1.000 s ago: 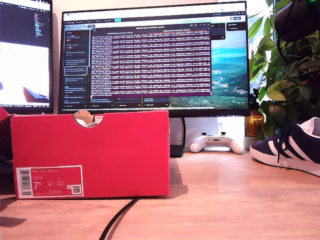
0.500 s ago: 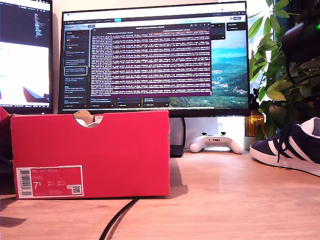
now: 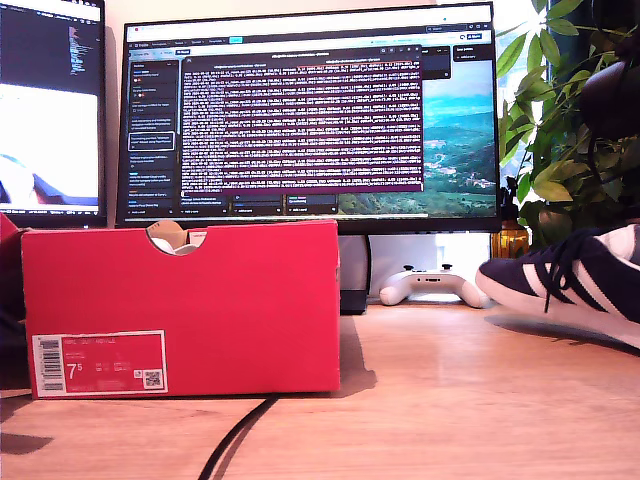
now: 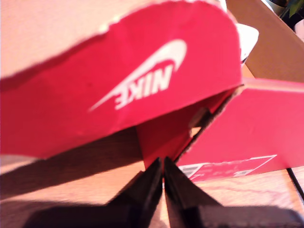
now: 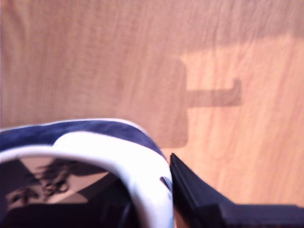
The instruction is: Pack the blue shoes by picking the first shoe and placing it inside the red shoebox, left side, then picking and rotating the second shoe and placing it in the shoebox
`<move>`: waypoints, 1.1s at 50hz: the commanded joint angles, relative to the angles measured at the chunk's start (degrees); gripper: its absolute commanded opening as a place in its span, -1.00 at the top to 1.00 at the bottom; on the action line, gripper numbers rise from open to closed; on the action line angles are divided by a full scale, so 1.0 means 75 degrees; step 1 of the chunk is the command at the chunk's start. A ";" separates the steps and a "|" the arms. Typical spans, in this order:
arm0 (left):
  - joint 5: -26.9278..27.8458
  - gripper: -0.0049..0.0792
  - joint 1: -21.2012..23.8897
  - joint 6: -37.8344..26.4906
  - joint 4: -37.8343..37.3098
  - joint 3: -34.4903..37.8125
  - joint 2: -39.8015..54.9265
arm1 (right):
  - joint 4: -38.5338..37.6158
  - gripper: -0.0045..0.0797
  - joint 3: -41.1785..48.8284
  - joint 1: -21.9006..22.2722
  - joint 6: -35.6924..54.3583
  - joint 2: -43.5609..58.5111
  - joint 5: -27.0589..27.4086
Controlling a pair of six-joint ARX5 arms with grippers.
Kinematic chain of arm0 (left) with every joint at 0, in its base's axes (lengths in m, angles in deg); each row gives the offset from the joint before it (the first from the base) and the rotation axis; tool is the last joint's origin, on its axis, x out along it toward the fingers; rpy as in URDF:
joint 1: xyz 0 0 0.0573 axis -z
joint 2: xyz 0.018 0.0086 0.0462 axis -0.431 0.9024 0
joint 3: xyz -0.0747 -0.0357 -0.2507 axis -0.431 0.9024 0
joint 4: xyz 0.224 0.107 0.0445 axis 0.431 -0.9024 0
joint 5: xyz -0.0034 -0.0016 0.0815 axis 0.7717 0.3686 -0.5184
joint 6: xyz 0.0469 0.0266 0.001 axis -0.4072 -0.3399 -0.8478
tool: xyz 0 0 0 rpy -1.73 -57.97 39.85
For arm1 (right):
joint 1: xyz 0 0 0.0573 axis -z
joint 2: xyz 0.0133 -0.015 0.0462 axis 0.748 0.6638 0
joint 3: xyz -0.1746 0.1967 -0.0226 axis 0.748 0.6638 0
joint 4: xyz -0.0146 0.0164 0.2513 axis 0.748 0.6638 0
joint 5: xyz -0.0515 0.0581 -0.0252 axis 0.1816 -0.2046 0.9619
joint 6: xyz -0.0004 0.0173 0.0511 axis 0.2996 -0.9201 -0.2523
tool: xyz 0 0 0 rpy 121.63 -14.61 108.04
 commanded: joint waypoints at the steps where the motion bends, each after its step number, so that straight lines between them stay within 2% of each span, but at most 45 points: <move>1: 0.0009 0.93 0.0026 -0.0020 0.0032 0.0224 0.0067 | 0.0064 0.92 0.0131 0.0067 0.0487 -0.0026 0.0108; 9: 0.0009 0.93 0.0026 -0.0020 0.0029 0.0224 0.0070 | 0.0108 0.92 -0.0259 0.0093 0.1614 -0.0029 0.0143; 10: 0.0009 0.93 0.0026 -0.0020 0.0029 0.0224 0.0067 | 0.0102 0.92 -0.0326 0.0093 0.2119 -0.0029 0.0143; 17: 0.0009 0.93 0.0026 -0.0020 0.0032 0.0224 0.0067 | 0.0093 0.92 -0.0880 0.0090 0.3587 -0.0029 0.0064; 31: 0.0009 0.93 0.0026 -0.0020 0.0029 0.0224 0.0067 | 0.0178 0.92 -0.2154 0.0090 0.7437 -0.0029 -0.1510; 37: 0.0009 0.93 0.0026 -0.0023 0.0029 0.0224 0.0067 | 0.0154 0.92 -0.2777 0.0058 0.8317 -0.0029 -0.2183; 48: 0.0009 0.93 0.0026 -0.0020 0.0032 0.0224 0.0067 | 0.0146 0.92 -0.3972 -0.0382 1.0156 -0.0029 -0.2923; 55: 0.0009 0.93 0.0026 -0.0020 0.0032 0.0224 0.0067 | -0.0070 0.92 -0.4674 -0.0839 1.1258 -0.0029 -0.3147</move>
